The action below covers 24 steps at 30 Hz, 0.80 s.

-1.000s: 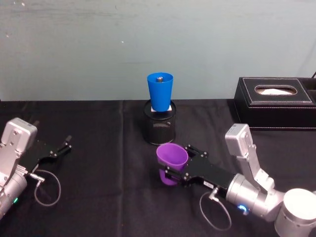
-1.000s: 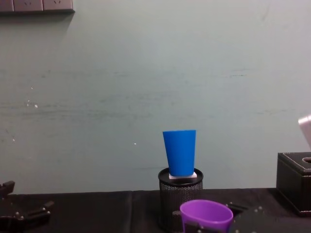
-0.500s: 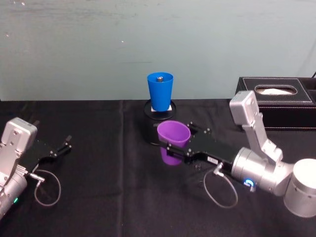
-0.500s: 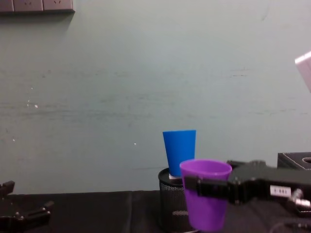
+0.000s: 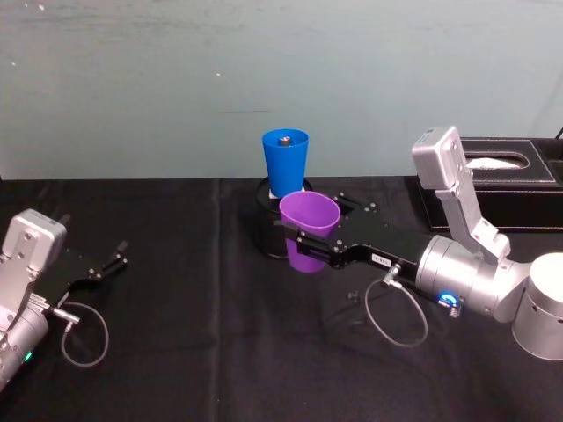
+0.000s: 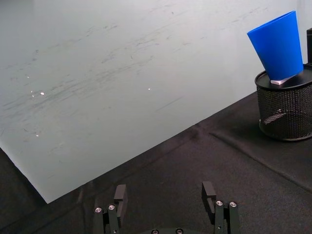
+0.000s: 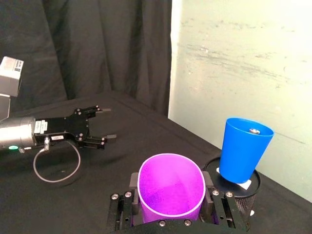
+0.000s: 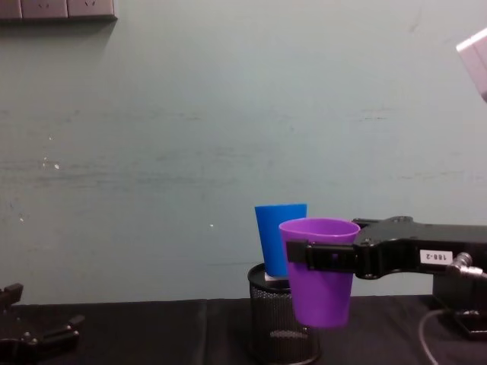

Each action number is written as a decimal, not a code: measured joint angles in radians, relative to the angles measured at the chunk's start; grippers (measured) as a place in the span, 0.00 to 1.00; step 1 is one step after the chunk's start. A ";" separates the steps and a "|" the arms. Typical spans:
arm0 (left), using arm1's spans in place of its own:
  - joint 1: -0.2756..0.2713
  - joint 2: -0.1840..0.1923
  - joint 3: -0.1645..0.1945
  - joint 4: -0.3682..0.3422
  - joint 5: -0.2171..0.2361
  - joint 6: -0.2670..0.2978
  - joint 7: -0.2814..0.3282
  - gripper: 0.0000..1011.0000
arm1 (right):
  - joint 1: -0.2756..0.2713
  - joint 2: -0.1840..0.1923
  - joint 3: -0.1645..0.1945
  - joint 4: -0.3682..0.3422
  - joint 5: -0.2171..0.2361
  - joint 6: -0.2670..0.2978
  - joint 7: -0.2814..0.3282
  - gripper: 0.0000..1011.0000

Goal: Pick up one cup with a gripper and tap it against the other cup.

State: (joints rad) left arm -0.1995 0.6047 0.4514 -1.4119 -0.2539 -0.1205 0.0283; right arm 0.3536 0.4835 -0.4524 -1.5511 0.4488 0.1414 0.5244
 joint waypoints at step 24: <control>0.000 0.000 0.000 0.000 0.000 0.000 0.000 0.99 | 0.001 0.004 -0.002 -0.006 0.002 0.002 -0.003 0.72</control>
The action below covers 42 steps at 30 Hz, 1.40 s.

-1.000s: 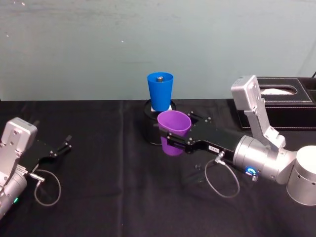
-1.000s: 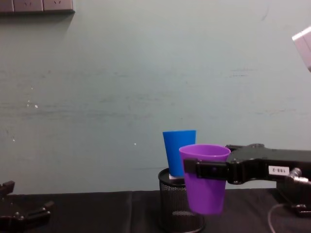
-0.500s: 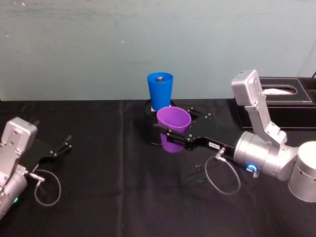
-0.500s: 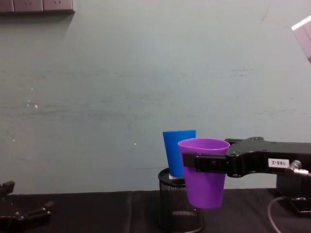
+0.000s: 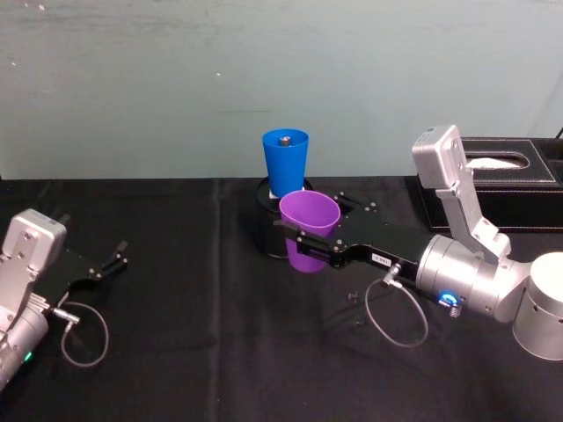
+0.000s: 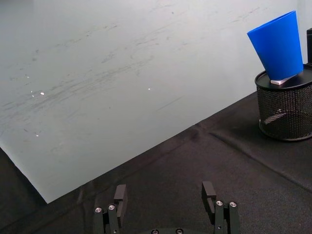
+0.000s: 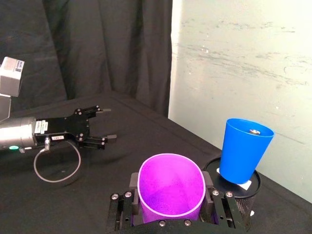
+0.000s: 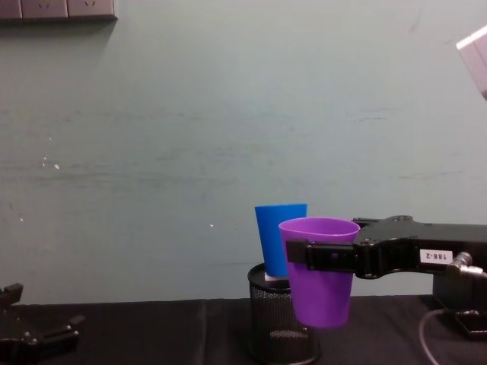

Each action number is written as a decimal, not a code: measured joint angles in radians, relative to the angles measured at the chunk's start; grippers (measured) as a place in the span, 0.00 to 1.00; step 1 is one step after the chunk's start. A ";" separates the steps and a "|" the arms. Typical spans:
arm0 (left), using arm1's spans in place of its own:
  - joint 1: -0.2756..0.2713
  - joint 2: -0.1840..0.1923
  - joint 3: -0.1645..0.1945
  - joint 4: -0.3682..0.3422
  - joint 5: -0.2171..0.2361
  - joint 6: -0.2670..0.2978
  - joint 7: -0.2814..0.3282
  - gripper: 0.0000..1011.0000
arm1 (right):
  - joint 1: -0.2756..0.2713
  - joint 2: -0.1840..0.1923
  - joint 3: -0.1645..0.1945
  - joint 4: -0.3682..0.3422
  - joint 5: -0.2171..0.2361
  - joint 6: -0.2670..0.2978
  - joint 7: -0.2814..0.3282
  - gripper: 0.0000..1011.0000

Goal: Pick up one cup with a gripper and tap it against the other cup.

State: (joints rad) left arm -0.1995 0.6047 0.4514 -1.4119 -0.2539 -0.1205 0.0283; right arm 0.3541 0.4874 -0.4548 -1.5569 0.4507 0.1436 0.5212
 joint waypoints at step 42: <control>0.000 0.000 0.000 0.000 0.000 0.000 0.000 0.99 | 0.000 -0.001 0.001 0.002 -0.001 -0.001 0.001 0.72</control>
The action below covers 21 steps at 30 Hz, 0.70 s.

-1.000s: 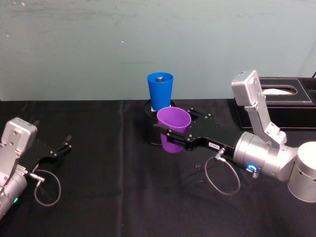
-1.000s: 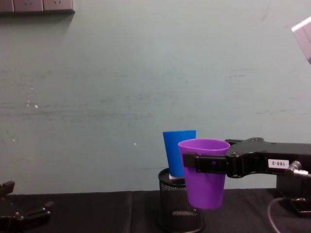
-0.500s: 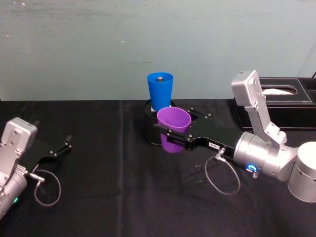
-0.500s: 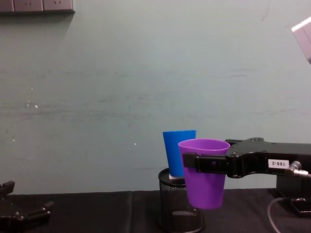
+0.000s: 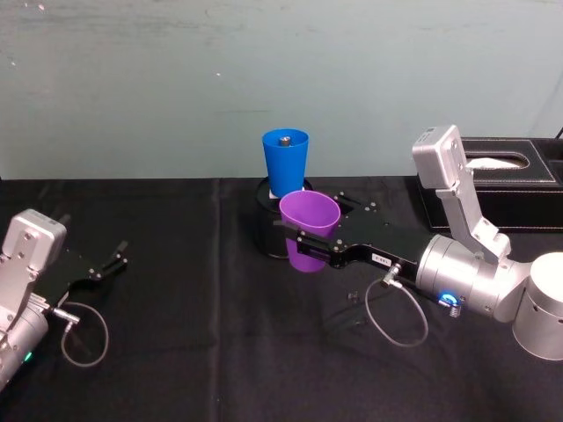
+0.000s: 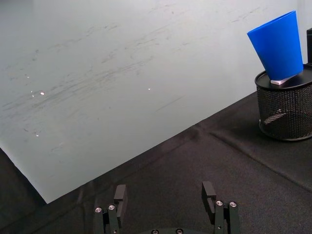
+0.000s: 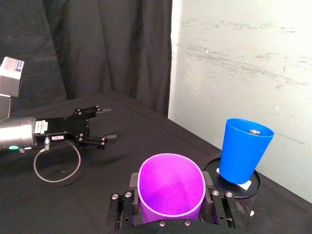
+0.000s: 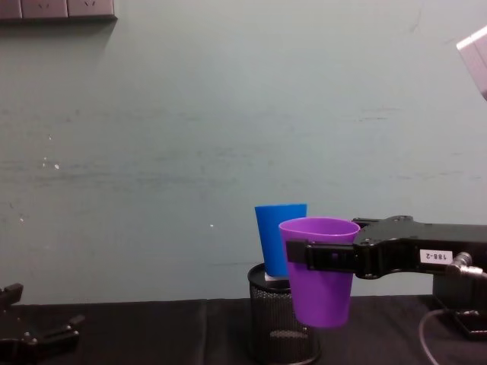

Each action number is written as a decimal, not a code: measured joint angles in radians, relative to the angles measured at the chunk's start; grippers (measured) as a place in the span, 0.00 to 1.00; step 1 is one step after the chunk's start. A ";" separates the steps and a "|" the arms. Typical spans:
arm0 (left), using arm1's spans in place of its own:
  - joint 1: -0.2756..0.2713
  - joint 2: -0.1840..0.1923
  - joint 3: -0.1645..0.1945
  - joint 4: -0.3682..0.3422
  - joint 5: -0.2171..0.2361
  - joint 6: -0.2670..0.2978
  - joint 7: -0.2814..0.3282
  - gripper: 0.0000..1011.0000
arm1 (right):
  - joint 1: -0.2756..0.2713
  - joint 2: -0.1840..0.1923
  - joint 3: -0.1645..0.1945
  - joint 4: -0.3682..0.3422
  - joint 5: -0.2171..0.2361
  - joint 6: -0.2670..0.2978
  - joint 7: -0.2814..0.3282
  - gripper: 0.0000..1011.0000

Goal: Pick up one cup with a gripper and tap it against the other cup.

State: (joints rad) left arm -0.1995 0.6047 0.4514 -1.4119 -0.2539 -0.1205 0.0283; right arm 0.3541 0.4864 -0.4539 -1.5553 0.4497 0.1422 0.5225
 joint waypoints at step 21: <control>0.000 0.000 0.000 0.000 0.000 0.000 0.000 0.99 | 0.000 0.000 0.000 0.000 0.000 0.000 0.000 0.72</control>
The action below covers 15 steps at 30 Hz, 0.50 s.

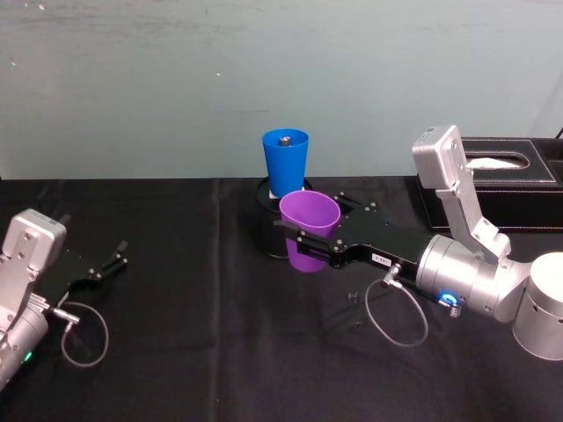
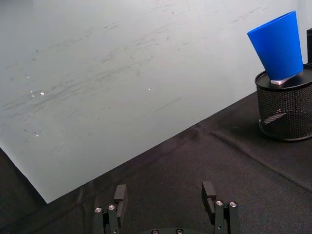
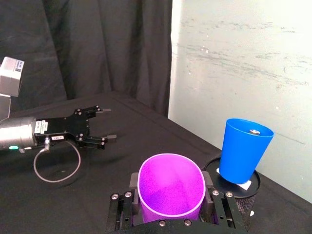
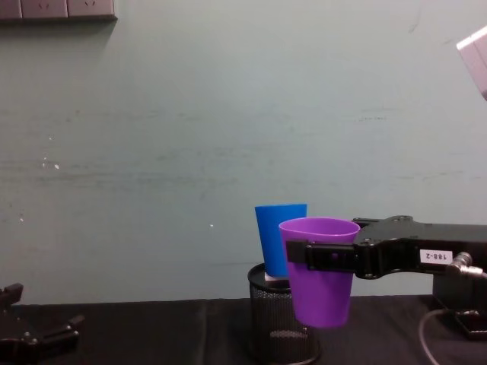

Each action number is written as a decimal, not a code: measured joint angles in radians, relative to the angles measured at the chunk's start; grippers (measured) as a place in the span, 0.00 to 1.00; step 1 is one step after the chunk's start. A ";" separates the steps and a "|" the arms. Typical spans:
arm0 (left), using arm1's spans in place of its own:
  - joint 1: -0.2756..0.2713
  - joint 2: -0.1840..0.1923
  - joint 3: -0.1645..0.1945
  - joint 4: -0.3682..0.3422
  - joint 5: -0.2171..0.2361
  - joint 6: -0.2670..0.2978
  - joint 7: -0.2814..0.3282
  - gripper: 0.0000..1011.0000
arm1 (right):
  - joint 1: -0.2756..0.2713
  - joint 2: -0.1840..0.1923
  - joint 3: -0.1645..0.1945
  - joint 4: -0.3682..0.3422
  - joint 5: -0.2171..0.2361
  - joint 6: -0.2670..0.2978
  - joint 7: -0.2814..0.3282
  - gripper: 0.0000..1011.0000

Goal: Pick up one cup with a gripper and tap it against the other cup.

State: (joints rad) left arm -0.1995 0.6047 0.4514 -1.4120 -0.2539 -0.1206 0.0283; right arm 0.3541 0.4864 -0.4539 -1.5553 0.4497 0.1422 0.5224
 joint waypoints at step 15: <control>0.000 0.000 0.000 0.000 0.000 0.000 0.000 0.99 | 0.000 0.000 0.000 0.000 0.000 0.000 0.000 0.72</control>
State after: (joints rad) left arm -0.1995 0.6047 0.4514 -1.4120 -0.2539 -0.1205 0.0283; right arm 0.3541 0.4864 -0.4539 -1.5554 0.4497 0.1422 0.5224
